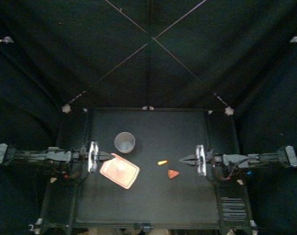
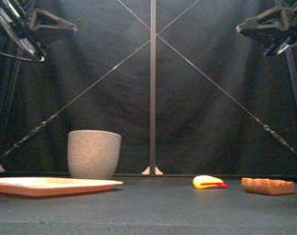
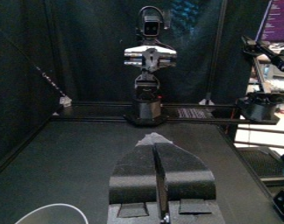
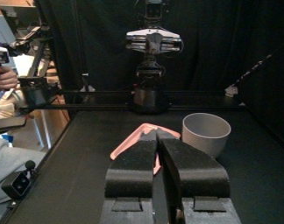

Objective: Pick the pie then place it in the grey bowl
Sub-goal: Pick the pie

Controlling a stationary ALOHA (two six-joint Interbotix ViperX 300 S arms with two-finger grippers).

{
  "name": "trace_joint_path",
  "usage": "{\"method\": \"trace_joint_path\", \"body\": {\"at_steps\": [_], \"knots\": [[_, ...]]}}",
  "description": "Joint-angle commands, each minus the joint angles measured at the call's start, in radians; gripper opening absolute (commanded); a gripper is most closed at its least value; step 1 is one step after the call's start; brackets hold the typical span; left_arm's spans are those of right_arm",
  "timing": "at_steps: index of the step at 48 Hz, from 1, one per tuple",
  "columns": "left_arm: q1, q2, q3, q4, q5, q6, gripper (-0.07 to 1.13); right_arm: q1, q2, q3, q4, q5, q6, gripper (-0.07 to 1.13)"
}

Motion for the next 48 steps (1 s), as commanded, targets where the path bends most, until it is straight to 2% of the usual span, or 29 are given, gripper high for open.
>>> {"method": "trace_joint_path", "body": {"at_steps": [1, 13, 17, 21, 32, 35, 48], "knots": [[0.005, 0.018, -0.002, -0.009, -0.002, -0.003, 0.02, -0.015, 0.038, 0.000, -0.003, 0.000, 0.002, 0.02], [0.017, 0.020, 0.000, -0.015, -0.002, 0.000, 0.00, -0.074, 0.207, -0.038, 0.009, 0.028, 0.012, 0.04], [0.017, 0.020, -0.005, -0.015, -0.002, 0.000, 0.00, -0.091, 0.264, -0.051, 0.009, 0.049, 0.011, 0.14], [0.017, 0.020, -0.011, -0.014, -0.002, 0.000, 0.00, -0.112, 0.302, -0.057, 0.012, 0.075, 0.014, 0.31], [0.018, 0.020, -0.020, -0.008, -0.005, 0.003, 0.00, -0.117, 0.316, -0.064, 0.046, 0.137, 0.014, 0.94], [0.017, 0.020, -0.021, -0.008, -0.006, 0.003, 0.00, -0.115, 0.321, -0.064, 0.054, 0.156, 0.014, 1.03], [0.021, 0.020, -0.020, -0.008, -0.006, 0.003, 0.00, -0.043, 0.399, -0.086, 0.058, 0.357, 0.014, 1.05]]}}
